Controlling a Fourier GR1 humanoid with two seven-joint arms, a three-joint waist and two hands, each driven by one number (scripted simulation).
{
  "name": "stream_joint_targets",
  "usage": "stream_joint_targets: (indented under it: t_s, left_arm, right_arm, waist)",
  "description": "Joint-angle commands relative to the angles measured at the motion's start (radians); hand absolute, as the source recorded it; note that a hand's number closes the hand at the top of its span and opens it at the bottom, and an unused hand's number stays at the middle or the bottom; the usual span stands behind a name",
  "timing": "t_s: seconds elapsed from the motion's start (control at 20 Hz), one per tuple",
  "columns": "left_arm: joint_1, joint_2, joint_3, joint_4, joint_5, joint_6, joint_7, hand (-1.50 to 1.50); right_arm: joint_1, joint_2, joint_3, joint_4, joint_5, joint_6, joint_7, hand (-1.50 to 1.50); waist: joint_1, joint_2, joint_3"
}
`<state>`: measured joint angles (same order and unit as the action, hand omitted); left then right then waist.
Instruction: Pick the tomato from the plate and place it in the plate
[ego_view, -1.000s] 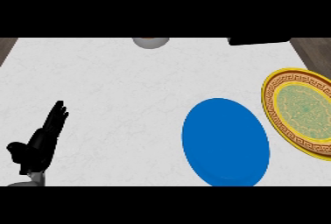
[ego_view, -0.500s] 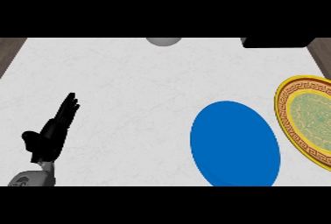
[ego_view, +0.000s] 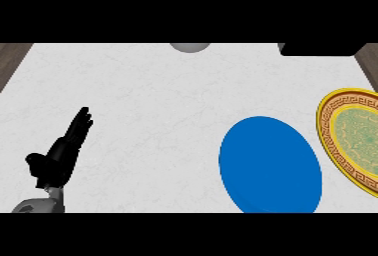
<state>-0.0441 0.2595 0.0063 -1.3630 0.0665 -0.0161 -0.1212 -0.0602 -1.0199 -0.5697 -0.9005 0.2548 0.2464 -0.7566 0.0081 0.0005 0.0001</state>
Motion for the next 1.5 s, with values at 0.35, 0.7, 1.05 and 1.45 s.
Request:
stream_joint_targets:
  t_s: [0.35,0.7,1.05,1.45]
  left_arm:
    - [-0.050,0.003,0.058,0.118,-0.006,-0.044,-0.062,0.00]
    - [-0.018,-0.037,0.018,0.057,-0.045,-0.010,-0.040,0.00]
    - [-0.003,-0.024,0.033,-0.036,-0.031,-0.030,0.051,0.00]
    - [-0.002,-0.015,0.066,-0.001,-0.015,-0.040,0.009,0.00]
  right_arm:
    - [-0.091,0.219,0.163,-0.223,0.077,-0.070,0.237,1.50]
    - [-0.269,0.314,0.161,-0.041,0.062,-0.139,0.386,-1.50]
    - [-0.358,0.344,0.165,0.078,0.048,-0.115,0.442,-1.50]
    - [-0.360,0.310,-0.069,0.190,-0.209,-0.013,0.382,-1.50]
  waist:
    - [-0.011,-0.001,-0.001]
    - [0.001,0.001,0.000]
    - [0.001,0.001,0.000]
    - [-0.007,0.001,0.001]
